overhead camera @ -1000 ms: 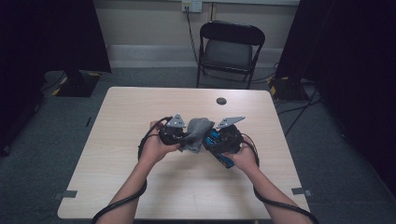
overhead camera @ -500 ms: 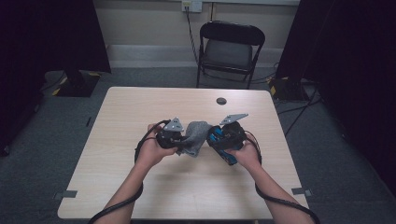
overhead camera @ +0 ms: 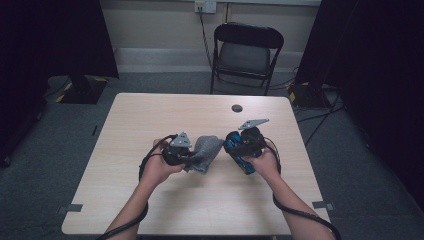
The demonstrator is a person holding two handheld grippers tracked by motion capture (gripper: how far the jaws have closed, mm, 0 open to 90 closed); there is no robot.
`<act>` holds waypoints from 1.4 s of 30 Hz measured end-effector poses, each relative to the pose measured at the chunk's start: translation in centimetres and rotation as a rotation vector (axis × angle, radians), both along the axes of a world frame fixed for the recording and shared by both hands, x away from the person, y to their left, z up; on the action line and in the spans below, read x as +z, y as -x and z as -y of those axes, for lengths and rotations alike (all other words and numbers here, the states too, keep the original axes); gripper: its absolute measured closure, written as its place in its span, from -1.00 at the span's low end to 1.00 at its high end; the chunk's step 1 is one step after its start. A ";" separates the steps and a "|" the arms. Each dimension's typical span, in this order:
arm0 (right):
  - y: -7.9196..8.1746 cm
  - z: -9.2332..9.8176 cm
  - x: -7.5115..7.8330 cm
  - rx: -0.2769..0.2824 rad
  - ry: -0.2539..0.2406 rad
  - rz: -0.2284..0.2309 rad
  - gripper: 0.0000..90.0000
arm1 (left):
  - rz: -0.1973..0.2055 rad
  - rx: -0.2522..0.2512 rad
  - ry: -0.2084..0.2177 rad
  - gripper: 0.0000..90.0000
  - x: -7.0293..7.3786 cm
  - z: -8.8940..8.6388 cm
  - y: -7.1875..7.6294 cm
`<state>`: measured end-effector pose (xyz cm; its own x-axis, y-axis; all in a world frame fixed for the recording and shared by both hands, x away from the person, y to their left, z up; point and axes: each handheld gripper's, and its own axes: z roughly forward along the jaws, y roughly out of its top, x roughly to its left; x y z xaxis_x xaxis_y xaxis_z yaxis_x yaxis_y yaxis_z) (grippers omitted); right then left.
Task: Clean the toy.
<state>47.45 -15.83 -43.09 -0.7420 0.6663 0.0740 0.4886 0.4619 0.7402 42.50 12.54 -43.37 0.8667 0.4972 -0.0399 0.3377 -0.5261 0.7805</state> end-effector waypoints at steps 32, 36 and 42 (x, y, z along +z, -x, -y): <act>1.0 -2.0 1.2 0.029 -0.002 0.046 -0.44 | -0.022 0.030 0.028 0.68 -0.4 3.1 -0.8; 1.0 -2.3 1.3 0.016 -0.011 0.056 -0.44 | -0.024 0.021 0.029 0.68 -0.7 3.8 -0.7; 0.9 -2.6 1.7 0.014 -0.021 0.062 -0.44 | -0.030 0.010 0.021 0.68 -1.0 4.4 -0.6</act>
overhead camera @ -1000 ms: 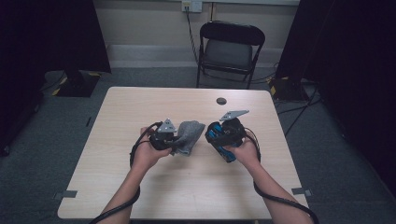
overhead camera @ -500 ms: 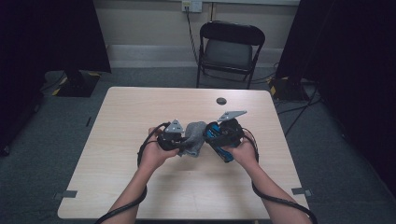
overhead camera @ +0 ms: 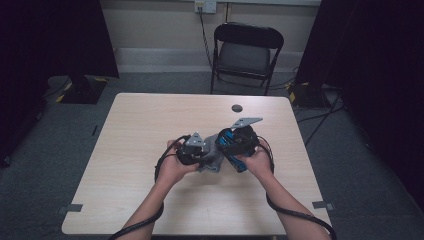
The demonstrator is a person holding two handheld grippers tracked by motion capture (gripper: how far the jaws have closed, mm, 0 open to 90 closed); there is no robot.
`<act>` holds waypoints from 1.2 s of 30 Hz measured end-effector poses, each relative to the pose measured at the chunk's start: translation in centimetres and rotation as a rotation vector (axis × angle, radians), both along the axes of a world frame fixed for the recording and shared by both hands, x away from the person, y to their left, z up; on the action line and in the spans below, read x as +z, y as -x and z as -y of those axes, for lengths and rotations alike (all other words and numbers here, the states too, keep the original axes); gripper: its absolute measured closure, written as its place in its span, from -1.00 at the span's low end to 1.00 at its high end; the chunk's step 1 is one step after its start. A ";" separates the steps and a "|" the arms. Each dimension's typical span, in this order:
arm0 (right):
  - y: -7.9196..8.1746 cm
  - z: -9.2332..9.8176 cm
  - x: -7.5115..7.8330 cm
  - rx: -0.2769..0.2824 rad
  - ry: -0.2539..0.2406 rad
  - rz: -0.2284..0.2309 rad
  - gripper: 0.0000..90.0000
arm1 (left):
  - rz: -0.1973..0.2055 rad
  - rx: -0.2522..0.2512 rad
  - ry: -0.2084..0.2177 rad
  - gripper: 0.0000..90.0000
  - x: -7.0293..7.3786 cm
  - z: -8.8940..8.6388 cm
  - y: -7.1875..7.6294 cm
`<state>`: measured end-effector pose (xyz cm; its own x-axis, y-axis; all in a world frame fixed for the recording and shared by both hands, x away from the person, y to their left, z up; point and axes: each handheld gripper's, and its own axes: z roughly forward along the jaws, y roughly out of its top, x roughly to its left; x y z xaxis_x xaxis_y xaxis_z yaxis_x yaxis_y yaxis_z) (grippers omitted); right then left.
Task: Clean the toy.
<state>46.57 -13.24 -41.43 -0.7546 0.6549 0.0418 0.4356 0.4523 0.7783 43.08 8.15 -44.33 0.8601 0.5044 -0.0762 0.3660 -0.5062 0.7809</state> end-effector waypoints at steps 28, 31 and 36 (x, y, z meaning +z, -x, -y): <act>-0.7 -1.2 1.2 -0.025 -0.004 0.006 -0.44 | -0.018 -0.089 -0.017 0.67 -1.8 3.9 1.6; -0.8 -1.1 1.4 -0.035 -0.012 0.006 -0.44 | -0.020 -0.103 -0.019 0.67 -1.9 4.2 1.8; -1.0 -1.1 1.7 -0.044 -0.003 0.010 -0.44 | -0.018 -0.129 -0.026 0.67 -1.9 4.6 2.1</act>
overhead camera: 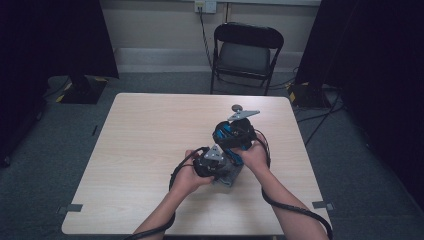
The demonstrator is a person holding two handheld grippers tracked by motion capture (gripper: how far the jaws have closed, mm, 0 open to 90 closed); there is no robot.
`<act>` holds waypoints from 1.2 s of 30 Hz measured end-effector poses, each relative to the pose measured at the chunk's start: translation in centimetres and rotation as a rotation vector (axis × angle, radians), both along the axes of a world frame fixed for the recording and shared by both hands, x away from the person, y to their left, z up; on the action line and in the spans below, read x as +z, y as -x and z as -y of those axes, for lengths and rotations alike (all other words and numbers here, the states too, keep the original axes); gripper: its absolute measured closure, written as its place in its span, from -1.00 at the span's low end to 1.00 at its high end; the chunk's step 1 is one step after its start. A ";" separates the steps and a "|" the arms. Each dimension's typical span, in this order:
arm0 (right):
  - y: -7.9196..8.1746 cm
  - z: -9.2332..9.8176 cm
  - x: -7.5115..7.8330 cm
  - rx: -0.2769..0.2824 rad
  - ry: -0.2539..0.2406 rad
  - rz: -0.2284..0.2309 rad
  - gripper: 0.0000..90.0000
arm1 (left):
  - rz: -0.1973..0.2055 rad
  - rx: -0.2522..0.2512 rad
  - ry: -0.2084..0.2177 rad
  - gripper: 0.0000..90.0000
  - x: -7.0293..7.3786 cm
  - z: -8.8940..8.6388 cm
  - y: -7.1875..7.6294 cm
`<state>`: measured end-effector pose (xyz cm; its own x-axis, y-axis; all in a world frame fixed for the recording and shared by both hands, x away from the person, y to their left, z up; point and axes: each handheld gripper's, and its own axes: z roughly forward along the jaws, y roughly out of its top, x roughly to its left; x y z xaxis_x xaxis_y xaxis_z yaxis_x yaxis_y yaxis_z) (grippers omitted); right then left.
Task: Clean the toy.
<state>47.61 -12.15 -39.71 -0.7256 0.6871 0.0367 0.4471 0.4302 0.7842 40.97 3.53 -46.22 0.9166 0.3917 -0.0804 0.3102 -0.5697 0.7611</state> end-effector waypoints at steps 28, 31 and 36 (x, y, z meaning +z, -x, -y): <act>-0.4 1.3 0.9 -0.012 -0.033 0.000 -0.44 | -0.005 0.032 -0.030 0.67 0.8 -3.9 -0.2; -0.3 1.5 0.7 -0.009 -0.033 -0.004 -0.44 | 0.005 0.073 -0.017 0.67 1.4 -4.9 -0.7; 0.1 1.6 0.3 0.002 -0.027 -0.007 -0.43 | 0.023 0.123 -0.003 0.67 2.0 -6.4 -1.4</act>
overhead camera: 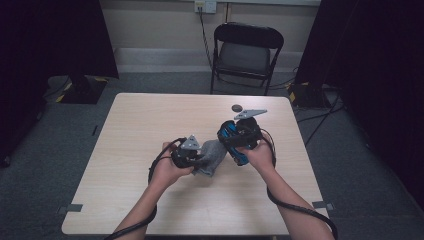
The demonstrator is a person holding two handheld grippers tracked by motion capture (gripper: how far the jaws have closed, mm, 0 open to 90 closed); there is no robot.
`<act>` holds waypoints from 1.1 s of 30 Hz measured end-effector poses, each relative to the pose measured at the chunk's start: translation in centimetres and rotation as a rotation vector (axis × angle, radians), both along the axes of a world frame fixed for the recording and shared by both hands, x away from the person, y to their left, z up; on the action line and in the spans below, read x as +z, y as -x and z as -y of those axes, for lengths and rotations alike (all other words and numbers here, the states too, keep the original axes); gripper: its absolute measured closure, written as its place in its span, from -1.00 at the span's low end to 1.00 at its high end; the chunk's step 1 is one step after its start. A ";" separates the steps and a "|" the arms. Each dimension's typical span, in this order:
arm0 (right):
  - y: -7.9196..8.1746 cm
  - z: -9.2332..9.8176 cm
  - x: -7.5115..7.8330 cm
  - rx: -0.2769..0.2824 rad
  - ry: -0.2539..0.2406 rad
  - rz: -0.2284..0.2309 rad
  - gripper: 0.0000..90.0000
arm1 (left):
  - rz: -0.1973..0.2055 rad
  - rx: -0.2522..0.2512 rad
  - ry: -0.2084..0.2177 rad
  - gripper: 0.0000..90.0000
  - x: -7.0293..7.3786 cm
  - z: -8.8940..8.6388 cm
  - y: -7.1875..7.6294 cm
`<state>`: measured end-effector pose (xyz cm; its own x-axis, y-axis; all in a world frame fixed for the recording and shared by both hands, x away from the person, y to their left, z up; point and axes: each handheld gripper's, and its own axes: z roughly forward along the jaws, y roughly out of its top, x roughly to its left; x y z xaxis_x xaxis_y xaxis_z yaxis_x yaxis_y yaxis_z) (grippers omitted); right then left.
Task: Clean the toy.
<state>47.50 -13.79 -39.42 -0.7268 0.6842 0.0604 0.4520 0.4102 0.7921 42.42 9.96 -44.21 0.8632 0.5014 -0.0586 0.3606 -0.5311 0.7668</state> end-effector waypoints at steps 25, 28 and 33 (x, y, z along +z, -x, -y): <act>1.6 -0.2 -2.6 0.034 0.021 -0.013 -0.43 | 0.055 0.055 0.006 0.67 2.2 -0.3 -1.5; 1.6 -0.1 -2.8 0.029 0.021 -0.014 -0.44 | 0.049 0.045 0.009 0.67 2.0 0.1 -1.4; 1.6 -0.1 -2.9 0.031 0.019 -0.015 -0.44 | 0.046 0.037 0.008 0.67 1.9 0.4 -1.4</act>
